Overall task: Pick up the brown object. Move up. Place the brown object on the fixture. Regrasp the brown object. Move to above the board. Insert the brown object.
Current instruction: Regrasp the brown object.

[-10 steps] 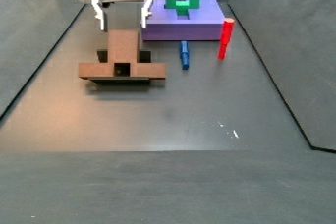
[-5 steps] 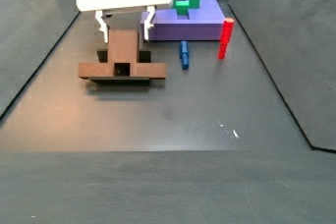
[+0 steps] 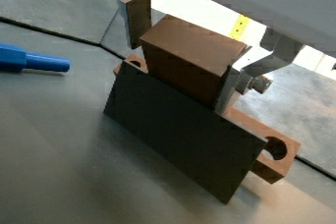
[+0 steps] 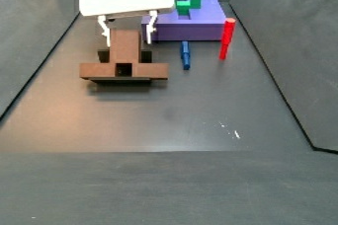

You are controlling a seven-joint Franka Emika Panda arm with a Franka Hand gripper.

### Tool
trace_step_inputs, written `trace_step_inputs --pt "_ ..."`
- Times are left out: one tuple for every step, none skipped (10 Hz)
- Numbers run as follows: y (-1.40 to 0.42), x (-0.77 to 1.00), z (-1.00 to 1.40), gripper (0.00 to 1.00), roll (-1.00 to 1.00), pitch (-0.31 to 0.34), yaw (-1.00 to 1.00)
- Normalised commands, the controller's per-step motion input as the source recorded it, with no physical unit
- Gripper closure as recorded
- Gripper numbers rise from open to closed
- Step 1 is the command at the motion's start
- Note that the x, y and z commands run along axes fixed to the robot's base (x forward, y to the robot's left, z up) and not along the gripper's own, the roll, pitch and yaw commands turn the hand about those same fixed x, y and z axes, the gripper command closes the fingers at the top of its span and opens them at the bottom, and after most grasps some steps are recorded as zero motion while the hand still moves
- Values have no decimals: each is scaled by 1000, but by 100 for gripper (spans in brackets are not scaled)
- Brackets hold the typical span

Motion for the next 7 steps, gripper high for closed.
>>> trace_step_inputs --pt "26 0 -51 0 34 9 0" --pt "43 0 0 0 31 34 0" --pt "60 0 0 0 6 43 -46" --pt "51 0 0 0 0 17 -49" --pt "17 0 0 0 0 0 -54" --pt "0 0 -26 0 0 0 0" --pt "0 0 0 0 0 0 0"
